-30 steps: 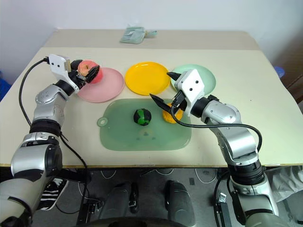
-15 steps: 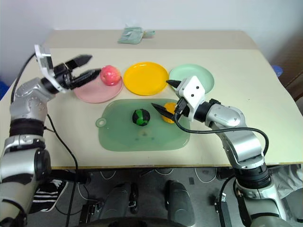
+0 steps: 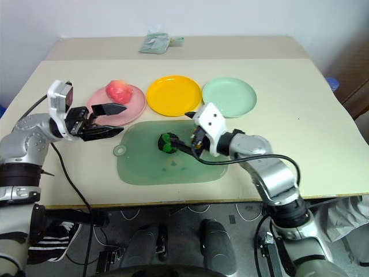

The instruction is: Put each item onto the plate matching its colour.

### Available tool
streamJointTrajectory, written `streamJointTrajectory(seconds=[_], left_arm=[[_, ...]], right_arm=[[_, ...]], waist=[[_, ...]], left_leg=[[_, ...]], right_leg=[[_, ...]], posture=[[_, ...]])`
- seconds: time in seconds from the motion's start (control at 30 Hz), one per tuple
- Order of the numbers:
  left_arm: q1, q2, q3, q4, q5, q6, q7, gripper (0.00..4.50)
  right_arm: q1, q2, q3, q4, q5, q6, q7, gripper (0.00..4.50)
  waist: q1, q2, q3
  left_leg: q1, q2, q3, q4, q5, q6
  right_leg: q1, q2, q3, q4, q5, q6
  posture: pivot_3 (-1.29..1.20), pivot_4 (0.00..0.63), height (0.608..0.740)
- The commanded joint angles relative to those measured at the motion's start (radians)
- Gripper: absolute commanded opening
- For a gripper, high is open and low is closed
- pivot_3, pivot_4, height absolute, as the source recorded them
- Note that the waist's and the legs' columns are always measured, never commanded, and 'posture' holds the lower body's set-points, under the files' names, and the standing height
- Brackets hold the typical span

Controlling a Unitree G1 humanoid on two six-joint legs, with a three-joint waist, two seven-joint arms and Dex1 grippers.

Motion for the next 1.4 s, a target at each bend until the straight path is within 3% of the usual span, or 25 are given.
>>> streamJointTrajectory(seconds=[0.03, 0.37, 0.83, 0.93, 1.0, 1.23, 1.4], left_arm=[[0.014, 0.044, 0.025, -0.032, 0.000, -0.016, -0.025, 4.47], [0.089, 0.068, 0.028, -0.052, 0.025, -0.095, -0.025, 4.47], [0.106, 0.052, 0.035, -0.080, 0.006, -0.098, -0.007, 4.47], [0.102, 0.050, 0.033, -0.069, 0.009, -0.103, -0.006, 4.50], [0.101, 0.048, 0.033, -0.065, 0.007, -0.102, -0.006, 4.50], [0.084, 0.035, 0.038, -0.050, 0.000, -0.104, -0.007, 4.50], [0.030, -0.007, 0.064, 0.004, 0.014, -0.121, 0.085, 4.50]], right_arm=[[-0.046, 0.018, 0.017, 0.029, -0.027, 0.018, -0.009, 4.50], [-0.088, 0.083, 0.087, 0.095, -0.018, 0.167, 0.017, 4.50], [-0.096, 0.089, 0.164, 0.171, -0.126, 0.125, 0.018, 4.50], [-0.096, 0.095, 0.147, 0.177, -0.127, 0.123, 0.016, 3.58], [-0.099, 0.093, 0.142, 0.174, -0.126, 0.125, 0.021, 2.67], [-0.094, 0.101, 0.126, 0.156, -0.118, 0.132, 0.020, 2.67], [-0.153, 0.179, -0.046, 0.167, -0.049, 0.124, -0.051, 2.67]], waist=[[0.003, 0.000, 0.000], [0.000, 0.000, 0.000], [0.000, 0.000, 0.000], [0.001, 0.000, 0.000], [0.000, 0.000, 0.000], [0.000, 0.000, 0.000], [0.002, 0.000, 0.000]], left_leg=[[0.000, 0.000, 0.000, 0.000, 0.000, 0.000], [0.000, 0.000, 0.000, 0.000, 0.000, 0.000], [0.000, 0.000, 0.000, 0.000, 0.000, 0.000], [0.000, 0.000, 0.000, 0.000, 0.000, 0.000], [0.000, 0.000, 0.000, 0.000, 0.000, 0.000], [0.000, 0.000, 0.000, 0.000, 0.000, 0.000], [0.000, 0.000, 0.000, 0.000, 0.000, 0.000]], right_leg=[[0.000, 0.000, 0.000, 0.000, 0.000, 0.000], [0.000, -0.001, 0.000, 0.000, -0.001, -0.002], [0.000, -0.001, 0.000, 0.000, 0.000, 0.000], [0.000, -0.001, 0.000, 0.000, 0.000, 0.000], [0.000, -0.001, 0.000, 0.000, 0.000, 0.000], [0.000, -0.001, 0.000, 0.000, 0.000, 0.000], [0.000, 0.000, 0.000, 0.000, 0.000, 0.000]], posture=[[0.00, 0.150, 0.740], [0.00, 0.150, 0.740], [0.00, 0.150, 0.740], [0.00, 0.150, 0.740], [0.00, 0.150, 0.740], [0.00, 0.150, 0.740], [0.00, 0.150, 0.740]])
